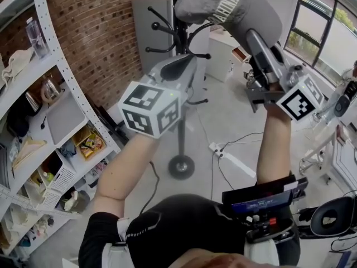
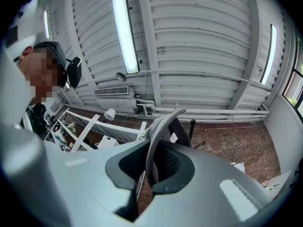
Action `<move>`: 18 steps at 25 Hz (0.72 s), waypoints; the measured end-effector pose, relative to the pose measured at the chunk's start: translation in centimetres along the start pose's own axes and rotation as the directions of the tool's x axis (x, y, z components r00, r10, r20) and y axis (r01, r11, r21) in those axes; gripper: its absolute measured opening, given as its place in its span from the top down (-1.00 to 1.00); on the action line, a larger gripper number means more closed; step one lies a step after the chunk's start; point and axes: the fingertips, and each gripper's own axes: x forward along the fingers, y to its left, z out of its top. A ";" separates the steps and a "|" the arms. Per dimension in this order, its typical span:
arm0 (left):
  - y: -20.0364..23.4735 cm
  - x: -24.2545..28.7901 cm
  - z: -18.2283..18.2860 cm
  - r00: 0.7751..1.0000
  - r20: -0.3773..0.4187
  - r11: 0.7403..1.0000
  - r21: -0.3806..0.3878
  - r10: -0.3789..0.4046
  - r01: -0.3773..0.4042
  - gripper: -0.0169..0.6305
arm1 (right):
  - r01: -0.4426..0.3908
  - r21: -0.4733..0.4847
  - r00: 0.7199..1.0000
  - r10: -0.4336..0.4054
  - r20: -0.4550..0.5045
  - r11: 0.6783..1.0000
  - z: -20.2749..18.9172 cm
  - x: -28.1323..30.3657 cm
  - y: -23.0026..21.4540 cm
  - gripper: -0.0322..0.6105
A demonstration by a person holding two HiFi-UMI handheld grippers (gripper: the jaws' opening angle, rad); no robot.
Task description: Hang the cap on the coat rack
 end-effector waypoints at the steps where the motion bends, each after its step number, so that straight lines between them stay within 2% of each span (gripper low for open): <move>1: 0.0 0.0 0.4 1.000 0.003 1.000 0.007 0.002 -0.002 0.93 | -0.004 -0.003 1.000 0.005 0.002 1.000 0.3 0.3 0.0 0.81; 9: 0.2 0.7 3.5 0.999 0.038 0.998 0.056 -0.007 0.005 0.93 | -0.048 -0.036 0.998 0.049 0.038 0.998 2.3 2.5 -0.3 0.81; 13: 0.2 1.2 3.9 0.999 0.046 0.998 0.064 -0.023 0.020 0.93 | -0.080 -0.051 0.994 0.083 0.068 0.996 3.3 3.3 -0.6 0.81; 18: 0.8 1.7 4.2 0.998 0.064 0.997 0.069 -0.024 0.020 0.93 | -0.075 -0.044 0.989 0.080 0.121 0.996 4.8 3.4 -2.0 0.81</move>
